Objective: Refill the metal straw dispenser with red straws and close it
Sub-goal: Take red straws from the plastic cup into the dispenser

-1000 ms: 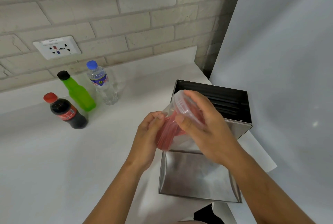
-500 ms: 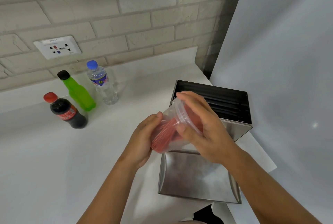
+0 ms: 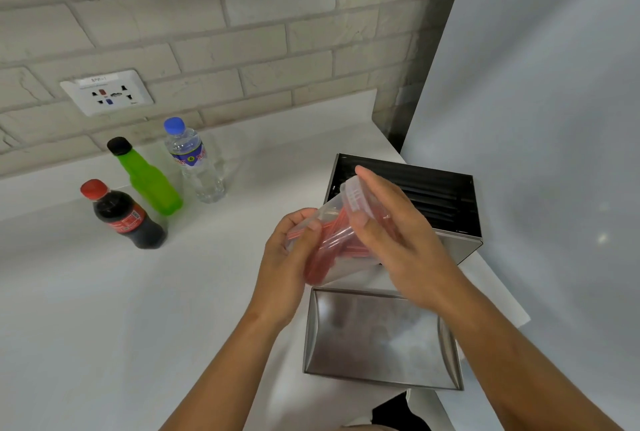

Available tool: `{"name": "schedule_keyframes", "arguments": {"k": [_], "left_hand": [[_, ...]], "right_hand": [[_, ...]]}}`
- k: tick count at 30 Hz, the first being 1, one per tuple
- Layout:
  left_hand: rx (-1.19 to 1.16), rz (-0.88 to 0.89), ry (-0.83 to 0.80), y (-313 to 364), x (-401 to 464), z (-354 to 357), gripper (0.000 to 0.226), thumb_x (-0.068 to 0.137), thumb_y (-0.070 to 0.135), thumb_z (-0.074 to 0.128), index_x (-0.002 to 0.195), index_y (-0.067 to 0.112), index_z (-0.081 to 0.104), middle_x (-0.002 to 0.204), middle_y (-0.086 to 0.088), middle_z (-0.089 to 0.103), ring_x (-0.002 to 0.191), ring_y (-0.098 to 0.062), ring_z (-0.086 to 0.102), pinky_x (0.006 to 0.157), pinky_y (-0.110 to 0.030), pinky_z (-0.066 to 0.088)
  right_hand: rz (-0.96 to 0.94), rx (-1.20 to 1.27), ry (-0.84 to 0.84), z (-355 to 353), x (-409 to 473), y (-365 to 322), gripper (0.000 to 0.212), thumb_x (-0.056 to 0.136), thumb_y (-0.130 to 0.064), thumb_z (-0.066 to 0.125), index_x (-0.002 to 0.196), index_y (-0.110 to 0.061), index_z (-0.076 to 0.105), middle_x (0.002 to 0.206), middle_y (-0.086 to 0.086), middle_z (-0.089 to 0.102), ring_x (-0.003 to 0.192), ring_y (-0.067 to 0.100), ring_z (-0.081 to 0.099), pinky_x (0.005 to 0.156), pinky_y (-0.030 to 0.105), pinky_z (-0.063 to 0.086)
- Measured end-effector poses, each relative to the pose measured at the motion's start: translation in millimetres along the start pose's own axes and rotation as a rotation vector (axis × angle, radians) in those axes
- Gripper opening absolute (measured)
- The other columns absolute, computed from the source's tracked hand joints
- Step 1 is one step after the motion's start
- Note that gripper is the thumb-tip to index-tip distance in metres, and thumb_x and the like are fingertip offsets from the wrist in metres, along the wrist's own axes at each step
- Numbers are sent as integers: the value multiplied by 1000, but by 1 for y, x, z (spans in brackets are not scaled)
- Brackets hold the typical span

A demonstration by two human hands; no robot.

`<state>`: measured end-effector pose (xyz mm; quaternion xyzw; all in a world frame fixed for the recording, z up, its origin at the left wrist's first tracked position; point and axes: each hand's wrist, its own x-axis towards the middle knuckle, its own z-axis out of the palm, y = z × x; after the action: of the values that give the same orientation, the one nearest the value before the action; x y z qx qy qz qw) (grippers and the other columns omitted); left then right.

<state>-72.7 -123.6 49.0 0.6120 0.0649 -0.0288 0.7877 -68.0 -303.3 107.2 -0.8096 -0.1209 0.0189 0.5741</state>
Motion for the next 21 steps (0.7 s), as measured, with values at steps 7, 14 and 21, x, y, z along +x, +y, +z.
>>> {"name": "schedule_keyframes", "arguments": {"k": [7,14,21], "left_hand": [[-5,42,12,6,1,2,55,88,56,61,117,11,73,115,-18,76,109,-42,72,90,-57,59],[163,207,109,-3,-1,-1,37,85,53,66,107,25,74,104,10,77,95,-9,74,77,-19,55],[-18,77,45,1,1,-6,56,91,56,60,117,8,72,109,-18,78,97,-31,76,79,-40,62]], "right_hand": [[-192,-106,-62,-7,2,-1,69,96,-50,58,157,-25,39,161,0,41,151,12,37,119,30,35],[143,58,-45,-5,6,-5,95,70,-92,51,154,-49,40,150,-33,46,119,-38,35,83,-11,33],[-193,-129,-95,-3,4,0,79,93,-65,57,159,-28,34,161,-5,39,150,16,38,118,36,39]]}}
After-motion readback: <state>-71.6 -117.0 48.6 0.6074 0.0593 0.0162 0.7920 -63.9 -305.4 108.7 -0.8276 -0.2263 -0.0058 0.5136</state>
